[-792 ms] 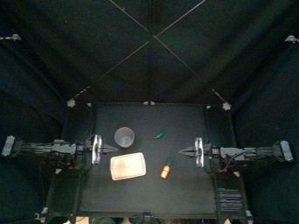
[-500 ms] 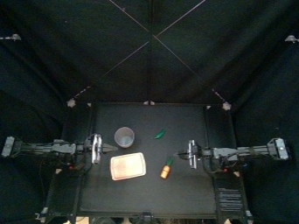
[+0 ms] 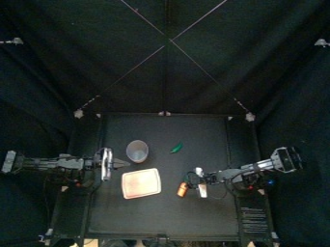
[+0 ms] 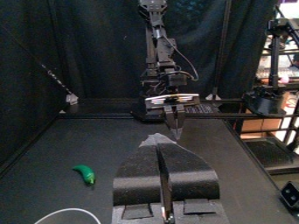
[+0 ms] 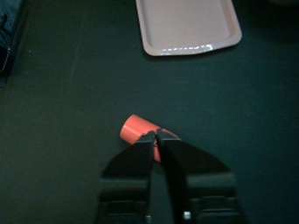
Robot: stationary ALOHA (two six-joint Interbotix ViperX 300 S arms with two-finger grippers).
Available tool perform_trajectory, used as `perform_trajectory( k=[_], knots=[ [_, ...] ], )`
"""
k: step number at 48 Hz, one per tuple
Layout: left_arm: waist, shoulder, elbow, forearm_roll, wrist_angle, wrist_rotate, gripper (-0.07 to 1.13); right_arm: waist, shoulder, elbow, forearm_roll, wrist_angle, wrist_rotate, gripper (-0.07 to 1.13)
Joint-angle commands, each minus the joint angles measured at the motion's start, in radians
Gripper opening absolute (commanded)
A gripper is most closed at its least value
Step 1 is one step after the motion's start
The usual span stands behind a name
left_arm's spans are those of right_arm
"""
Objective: Pick the carrot then place it in the grey bowl
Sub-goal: Pick the carrot
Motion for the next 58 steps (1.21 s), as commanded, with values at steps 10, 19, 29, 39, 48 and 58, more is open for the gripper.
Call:
perform_trajectory(
  k=[10, 19, 29, 39, 48, 58],
  knots=[
    [0.003, 0.000, -0.008, 0.003, -0.005, 0.002, -0.04, 0.008, 0.089, -0.032, 0.023, -0.061, 0.034, 1.06],
    [0.003, 0.000, -0.006, 0.002, -0.005, 0.000, -0.04, 0.011, 0.152, -0.061, 0.014, -0.066, 0.034, 1.02],
    [0.003, 0.000, -0.005, 0.003, -0.005, 0.002, -0.04, 0.029, 0.222, -0.080, 0.011, -0.066, 0.037, 1.02],
    [0.003, 0.000, -0.005, 0.003, -0.005, 0.002, -0.04, 0.041, 0.262, -0.083, 0.020, -0.064, 0.038, 1.02],
    [0.003, 0.000, -0.003, 0.003, -0.005, 0.000, -0.04, 0.048, 0.291, -0.084, 0.021, -0.061, 0.038, 1.02],
    [0.003, 0.000, 0.000, 0.003, -0.003, 0.000, -0.04, 0.048, 0.314, -0.100, 0.017, -0.029, 0.037, 0.98]
  ],
)
